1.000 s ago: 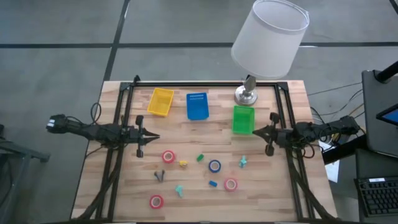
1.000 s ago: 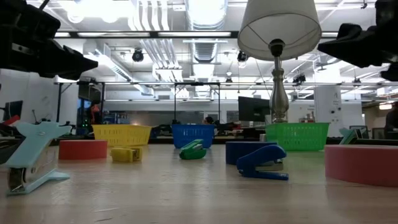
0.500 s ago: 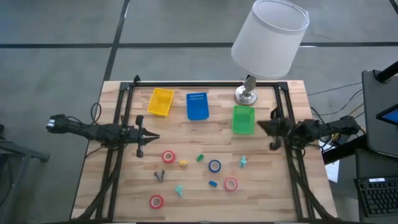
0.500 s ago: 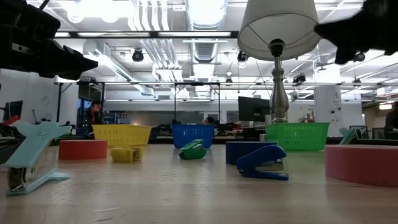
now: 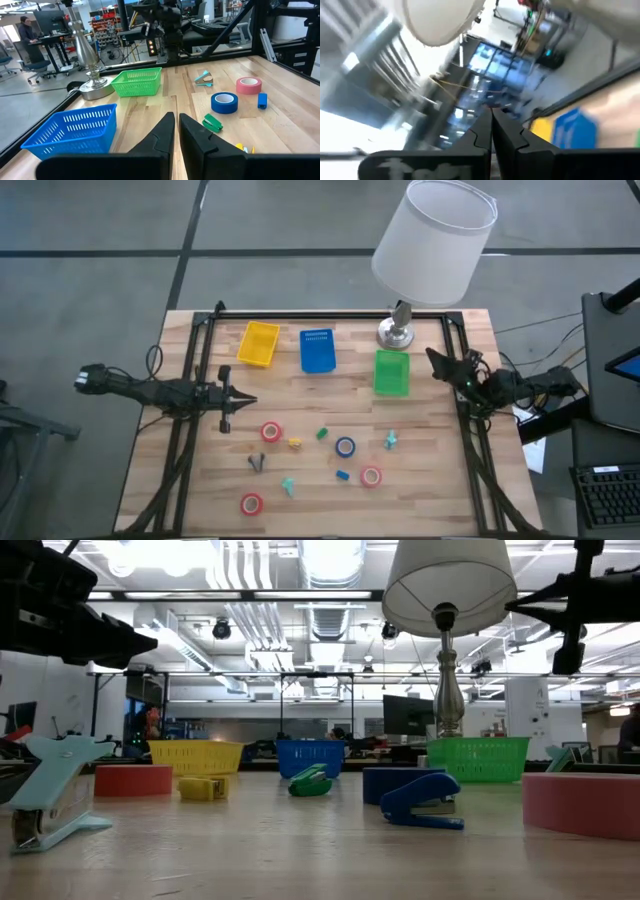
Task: Pick and place Stapler, Stapler remover, tape
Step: Put the pink tape into the green bin
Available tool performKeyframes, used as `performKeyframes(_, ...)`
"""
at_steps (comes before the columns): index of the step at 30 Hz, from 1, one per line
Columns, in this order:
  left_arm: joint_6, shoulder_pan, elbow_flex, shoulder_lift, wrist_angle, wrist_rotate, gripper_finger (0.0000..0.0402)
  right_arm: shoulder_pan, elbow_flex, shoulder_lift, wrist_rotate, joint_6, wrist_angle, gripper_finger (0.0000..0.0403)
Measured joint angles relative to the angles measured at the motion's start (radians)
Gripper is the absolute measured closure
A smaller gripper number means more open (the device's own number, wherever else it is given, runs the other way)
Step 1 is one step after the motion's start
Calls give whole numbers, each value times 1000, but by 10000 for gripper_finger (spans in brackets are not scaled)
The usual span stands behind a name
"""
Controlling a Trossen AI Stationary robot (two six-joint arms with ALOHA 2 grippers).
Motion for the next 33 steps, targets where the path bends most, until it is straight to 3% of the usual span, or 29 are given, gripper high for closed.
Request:
performKeyframes(5, 0, 0, 0, 0, 0, 0, 371, 0, 69, 117, -132, 162, -52, 388)
performKeyframes(11, 0, 0, 0, 0, 0, 0, 371, 0, 326, 395, -304, 241, -409, 334)
performKeyframes(18, -6, 2, 0, 1, 4, -6, 371, -9, 600, 694, -494, 134, -761, 257)
performKeyframes(21, -7, 2, 0, 1, 5, -6, 371, -10, 684, 805, -571, 101, -817, 238)
performKeyframes(28, 7, 4, 0, 2, 8, -39, 371, 2, 877, 1057, -904, -87, -827, 233)
performKeyframes(33, -18, 4, 0, 2, 9, -56, 371, 50, 1023, 1221, -936, -167, -967, 233)
